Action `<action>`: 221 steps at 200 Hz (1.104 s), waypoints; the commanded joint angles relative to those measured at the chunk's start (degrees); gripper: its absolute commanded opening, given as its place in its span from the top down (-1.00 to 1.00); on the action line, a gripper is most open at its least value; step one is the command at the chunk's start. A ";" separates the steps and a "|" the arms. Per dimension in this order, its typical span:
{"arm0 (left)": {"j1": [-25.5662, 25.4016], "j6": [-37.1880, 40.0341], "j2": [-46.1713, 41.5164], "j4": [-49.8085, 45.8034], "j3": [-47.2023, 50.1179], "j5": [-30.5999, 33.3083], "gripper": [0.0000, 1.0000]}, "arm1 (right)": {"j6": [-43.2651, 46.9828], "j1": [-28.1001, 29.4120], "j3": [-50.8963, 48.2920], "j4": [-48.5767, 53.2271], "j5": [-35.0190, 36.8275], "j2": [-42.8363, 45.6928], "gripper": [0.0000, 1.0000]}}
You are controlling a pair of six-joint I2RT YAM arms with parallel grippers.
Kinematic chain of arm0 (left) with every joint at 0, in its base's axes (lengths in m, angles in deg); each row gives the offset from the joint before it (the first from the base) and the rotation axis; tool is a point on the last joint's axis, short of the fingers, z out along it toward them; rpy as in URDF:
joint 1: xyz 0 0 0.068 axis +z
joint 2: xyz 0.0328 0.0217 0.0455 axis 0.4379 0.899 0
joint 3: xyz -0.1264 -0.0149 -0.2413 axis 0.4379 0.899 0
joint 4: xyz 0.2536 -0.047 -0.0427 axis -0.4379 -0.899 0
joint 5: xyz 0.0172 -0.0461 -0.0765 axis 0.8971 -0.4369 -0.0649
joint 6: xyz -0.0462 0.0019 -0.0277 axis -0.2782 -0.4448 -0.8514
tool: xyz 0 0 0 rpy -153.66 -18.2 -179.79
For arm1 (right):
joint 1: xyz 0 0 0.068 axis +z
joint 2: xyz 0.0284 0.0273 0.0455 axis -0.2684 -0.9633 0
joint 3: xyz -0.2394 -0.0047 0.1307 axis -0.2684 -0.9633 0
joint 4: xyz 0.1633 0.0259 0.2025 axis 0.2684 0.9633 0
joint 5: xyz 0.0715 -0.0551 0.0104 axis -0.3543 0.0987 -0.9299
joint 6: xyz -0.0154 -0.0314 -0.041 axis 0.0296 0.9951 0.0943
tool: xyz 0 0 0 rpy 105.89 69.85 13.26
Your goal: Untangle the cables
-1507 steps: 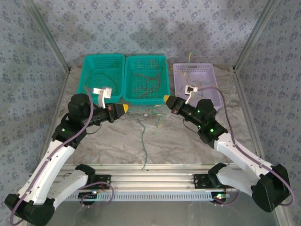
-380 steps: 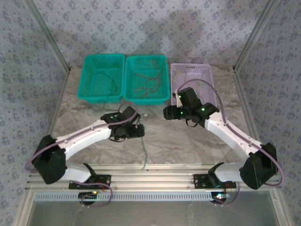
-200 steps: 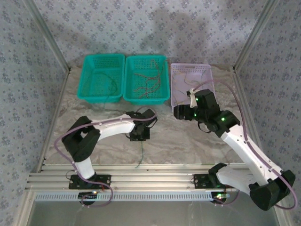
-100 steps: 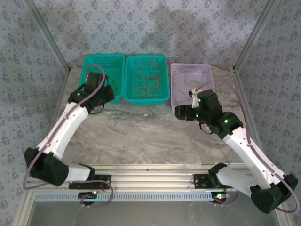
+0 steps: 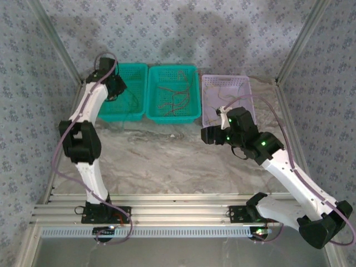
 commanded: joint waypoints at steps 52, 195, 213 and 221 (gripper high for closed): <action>2.76 0.95 35.18 -25.66 -50.98 -2.98 0.73 | -0.55 2.85 -1.73 2.90 2.75 2.87 -0.50; -4.31 -4.31 -19.59 -4.12 17.70 -1.57 -0.76 | -0.08 5.91 0.21 4.25 4.54 4.25 -0.52; -5.33 -4.99 -23.27 -2.47 26.08 -1.55 -0.73 | 0.01 6.17 -0.29 3.92 4.45 4.34 -0.52; -6.06 -5.03 -24.33 -1.83 29.12 -0.84 -0.73 | 0.02 6.32 -0.45 3.73 4.42 4.27 -0.52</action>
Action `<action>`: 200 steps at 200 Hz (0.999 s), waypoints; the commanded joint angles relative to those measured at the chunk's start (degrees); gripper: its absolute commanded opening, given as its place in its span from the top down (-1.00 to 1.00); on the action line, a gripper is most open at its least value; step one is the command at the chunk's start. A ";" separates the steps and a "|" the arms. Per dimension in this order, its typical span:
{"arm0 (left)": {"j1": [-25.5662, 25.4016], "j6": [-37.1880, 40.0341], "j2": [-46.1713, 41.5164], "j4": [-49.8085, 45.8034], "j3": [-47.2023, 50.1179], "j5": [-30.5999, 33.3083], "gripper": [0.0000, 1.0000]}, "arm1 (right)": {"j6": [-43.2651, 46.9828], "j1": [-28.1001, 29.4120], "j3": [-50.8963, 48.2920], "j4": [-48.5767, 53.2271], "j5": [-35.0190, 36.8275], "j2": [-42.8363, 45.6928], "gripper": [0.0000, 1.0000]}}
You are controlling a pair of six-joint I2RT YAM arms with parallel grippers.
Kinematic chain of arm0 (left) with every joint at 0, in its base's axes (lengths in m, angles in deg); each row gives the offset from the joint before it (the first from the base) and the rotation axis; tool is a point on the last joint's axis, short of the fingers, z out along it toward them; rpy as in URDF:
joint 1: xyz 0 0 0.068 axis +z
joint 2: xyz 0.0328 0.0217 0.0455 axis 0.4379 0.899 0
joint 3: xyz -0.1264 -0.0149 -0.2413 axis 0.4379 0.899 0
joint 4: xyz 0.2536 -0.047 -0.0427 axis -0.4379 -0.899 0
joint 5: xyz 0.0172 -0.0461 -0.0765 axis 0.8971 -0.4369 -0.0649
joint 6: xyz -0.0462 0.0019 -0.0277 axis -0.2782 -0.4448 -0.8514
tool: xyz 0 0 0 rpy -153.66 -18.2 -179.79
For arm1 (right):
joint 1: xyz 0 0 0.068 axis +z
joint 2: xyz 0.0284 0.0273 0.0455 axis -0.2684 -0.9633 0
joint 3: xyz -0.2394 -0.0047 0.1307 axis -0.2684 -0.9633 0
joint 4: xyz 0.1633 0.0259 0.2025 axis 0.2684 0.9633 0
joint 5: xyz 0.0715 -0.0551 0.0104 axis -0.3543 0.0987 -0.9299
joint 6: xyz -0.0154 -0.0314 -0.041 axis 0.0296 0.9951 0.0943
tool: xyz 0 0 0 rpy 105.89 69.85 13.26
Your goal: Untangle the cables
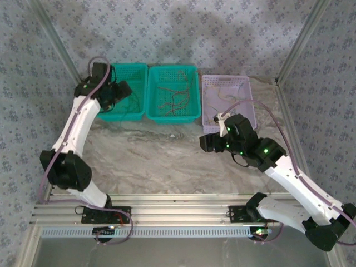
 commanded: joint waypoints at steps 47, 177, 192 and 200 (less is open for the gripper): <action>-4.21 -2.78 -6.95 15.12 28.38 0.86 -0.69 | -0.42 1.05 -0.67 -0.79 0.61 1.36 -0.52; -3.74 4.36 -2.50 41.61 41.90 15.86 -0.79 | -0.05 2.53 -1.16 -4.83 -0.44 -2.33 -0.53; -2.57 4.85 -1.23 44.22 42.29 14.26 -0.73 | -0.01 2.61 -1.16 -5.01 -0.22 -2.24 -0.53; -2.09 4.55 -0.69 45.22 42.38 13.72 -0.70 | 0.00 2.63 -1.03 -5.01 -0.09 -2.17 -0.52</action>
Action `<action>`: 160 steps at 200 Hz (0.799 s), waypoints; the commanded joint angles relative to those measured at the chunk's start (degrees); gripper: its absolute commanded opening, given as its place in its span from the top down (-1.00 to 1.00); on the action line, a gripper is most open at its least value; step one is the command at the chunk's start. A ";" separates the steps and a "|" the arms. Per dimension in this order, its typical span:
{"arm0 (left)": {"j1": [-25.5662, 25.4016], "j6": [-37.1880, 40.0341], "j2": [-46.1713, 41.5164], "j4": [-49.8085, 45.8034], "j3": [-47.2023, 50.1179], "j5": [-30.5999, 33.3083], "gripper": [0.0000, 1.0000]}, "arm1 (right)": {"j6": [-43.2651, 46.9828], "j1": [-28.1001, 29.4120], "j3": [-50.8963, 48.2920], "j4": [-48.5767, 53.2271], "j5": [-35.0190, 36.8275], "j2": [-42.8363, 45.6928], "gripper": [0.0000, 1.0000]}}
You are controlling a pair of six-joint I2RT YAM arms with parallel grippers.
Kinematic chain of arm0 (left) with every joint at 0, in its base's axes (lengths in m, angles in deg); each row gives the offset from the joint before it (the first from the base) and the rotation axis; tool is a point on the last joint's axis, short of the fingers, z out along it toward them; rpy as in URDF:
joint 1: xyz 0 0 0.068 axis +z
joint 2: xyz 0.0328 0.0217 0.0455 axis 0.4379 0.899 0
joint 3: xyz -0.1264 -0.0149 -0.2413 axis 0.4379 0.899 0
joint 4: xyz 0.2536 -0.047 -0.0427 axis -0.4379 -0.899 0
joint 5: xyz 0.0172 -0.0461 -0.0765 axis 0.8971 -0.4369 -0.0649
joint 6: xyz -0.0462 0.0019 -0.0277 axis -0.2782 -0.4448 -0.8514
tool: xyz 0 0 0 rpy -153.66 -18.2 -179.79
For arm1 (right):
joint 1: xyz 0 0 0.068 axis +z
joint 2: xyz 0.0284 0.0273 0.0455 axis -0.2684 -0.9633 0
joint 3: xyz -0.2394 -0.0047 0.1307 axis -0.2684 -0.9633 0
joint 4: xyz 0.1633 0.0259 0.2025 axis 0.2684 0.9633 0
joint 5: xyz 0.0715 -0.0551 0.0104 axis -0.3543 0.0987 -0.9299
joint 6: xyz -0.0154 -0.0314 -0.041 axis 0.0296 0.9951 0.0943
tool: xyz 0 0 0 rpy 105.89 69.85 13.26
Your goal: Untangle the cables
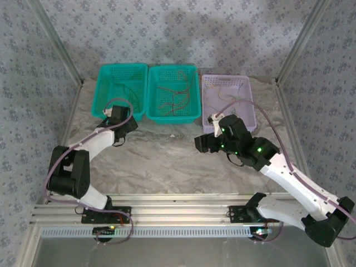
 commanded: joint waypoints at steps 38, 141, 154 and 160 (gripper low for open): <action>1.80 2.15 5.43 7.32 -2.36 -1.44 -0.52 | -0.58 0.86 -0.13 -0.90 0.05 0.26 -0.52; 3.59 0.88 5.61 6.62 -3.80 -3.49 0.78 | -0.94 2.11 0.31 -0.55 2.00 1.04 -0.52; 3.35 0.17 4.71 5.72 -3.61 -3.46 0.96 | -0.89 2.19 0.44 -0.53 2.23 1.20 -0.52; 3.18 -0.60 4.34 5.14 -3.45 -3.53 0.99 | -0.92 2.27 0.57 -0.40 2.32 1.31 -0.52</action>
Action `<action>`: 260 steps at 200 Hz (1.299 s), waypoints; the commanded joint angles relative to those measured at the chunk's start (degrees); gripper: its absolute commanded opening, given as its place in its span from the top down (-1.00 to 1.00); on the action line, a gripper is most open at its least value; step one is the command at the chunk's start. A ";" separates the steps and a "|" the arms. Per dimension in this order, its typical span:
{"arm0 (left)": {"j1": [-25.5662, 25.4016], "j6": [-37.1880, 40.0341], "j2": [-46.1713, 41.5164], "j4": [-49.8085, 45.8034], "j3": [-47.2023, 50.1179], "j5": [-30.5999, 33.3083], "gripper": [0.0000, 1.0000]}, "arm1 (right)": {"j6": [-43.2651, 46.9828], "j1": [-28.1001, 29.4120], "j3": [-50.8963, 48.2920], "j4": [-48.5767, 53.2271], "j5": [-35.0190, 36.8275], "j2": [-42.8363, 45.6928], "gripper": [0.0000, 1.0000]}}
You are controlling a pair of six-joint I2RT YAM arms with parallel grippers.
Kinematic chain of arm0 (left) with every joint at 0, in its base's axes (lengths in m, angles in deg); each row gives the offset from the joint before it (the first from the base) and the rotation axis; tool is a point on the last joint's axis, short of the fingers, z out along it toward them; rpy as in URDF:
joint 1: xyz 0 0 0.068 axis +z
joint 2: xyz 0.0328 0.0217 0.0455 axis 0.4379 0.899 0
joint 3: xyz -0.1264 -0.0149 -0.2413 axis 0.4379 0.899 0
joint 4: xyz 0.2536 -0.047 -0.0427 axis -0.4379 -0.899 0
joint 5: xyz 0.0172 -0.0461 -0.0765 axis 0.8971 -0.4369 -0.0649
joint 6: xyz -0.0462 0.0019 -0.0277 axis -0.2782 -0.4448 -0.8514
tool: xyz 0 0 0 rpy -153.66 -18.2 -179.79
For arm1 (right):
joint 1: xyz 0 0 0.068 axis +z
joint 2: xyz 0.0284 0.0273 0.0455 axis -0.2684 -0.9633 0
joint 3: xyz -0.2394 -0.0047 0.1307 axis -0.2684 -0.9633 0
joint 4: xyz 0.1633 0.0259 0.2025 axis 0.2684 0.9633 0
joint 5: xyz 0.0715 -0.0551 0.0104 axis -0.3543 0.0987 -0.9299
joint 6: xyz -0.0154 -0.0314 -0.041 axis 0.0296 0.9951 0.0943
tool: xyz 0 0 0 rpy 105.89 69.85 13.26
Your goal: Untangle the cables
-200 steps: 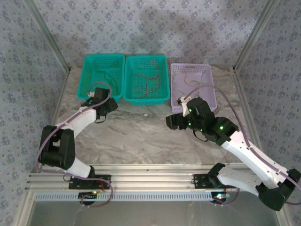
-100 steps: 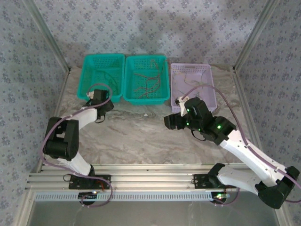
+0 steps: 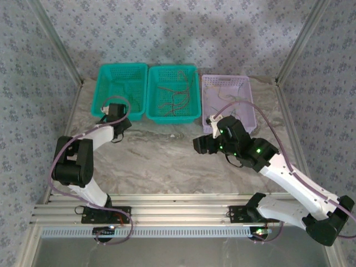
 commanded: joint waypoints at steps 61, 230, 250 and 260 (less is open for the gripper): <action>-2.28 -5.31 -7.32 -10.73 -5.12 -0.43 1.00 | -0.86 0.66 0.83 0.43 1.76 1.79 -0.52; 2.15 -2.59 28.29 -34.57 -49.85 -4.36 0.85 | -0.56 1.09 0.58 2.87 2.77 4.10 -0.53; 2.73 -2.56 31.45 -35.53 -52.04 -4.03 0.85 | -0.64 1.10 0.43 2.90 2.55 4.01 -0.53; 2.87 -2.49 32.54 -35.75 -53.04 -4.33 0.74 | -0.61 1.18 0.48 2.99 2.58 3.91 -0.53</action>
